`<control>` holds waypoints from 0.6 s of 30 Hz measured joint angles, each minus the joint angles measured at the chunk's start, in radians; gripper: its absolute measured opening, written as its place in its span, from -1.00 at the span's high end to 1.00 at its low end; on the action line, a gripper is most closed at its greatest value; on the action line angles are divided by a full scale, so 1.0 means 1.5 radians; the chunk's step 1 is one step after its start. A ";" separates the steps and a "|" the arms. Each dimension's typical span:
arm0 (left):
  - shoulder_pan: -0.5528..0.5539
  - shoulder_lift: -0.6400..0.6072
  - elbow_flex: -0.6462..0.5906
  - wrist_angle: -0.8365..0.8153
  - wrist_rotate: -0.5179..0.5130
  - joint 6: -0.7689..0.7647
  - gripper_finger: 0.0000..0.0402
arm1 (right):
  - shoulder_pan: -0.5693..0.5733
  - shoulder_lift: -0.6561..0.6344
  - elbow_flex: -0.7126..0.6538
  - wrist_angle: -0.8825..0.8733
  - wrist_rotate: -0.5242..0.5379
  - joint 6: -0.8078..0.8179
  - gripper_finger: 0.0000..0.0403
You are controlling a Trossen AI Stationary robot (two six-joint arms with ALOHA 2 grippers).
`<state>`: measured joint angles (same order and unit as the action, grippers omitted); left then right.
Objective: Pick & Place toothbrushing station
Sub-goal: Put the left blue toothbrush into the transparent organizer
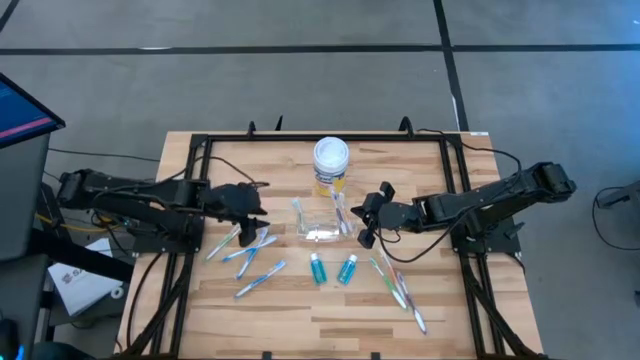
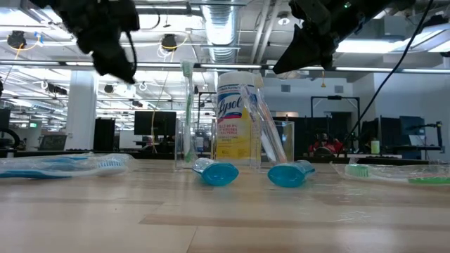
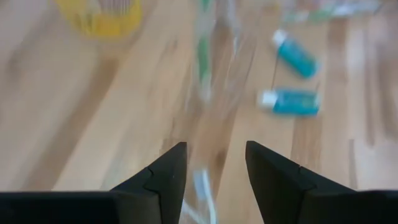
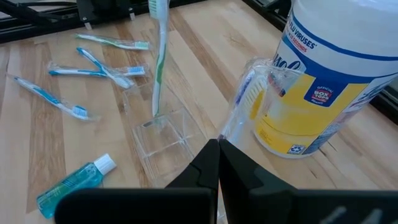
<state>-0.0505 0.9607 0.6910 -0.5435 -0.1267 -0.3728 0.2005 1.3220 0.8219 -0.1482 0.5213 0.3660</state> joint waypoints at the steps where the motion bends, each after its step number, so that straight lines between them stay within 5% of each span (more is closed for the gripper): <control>1: -0.005 0.007 0.000 -0.015 0.000 -0.011 0.22 | 0.000 0.000 0.000 0.000 0.000 0.000 1.00; 18: -0.066 0.201 -0.001 -0.042 0.001 -0.037 0.23 | -0.001 0.000 0.000 0.000 0.000 0.000 1.00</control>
<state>-0.1501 1.2625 0.6903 -0.6060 -0.1258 -0.4278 0.1997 1.3220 0.8219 -0.1486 0.5212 0.3660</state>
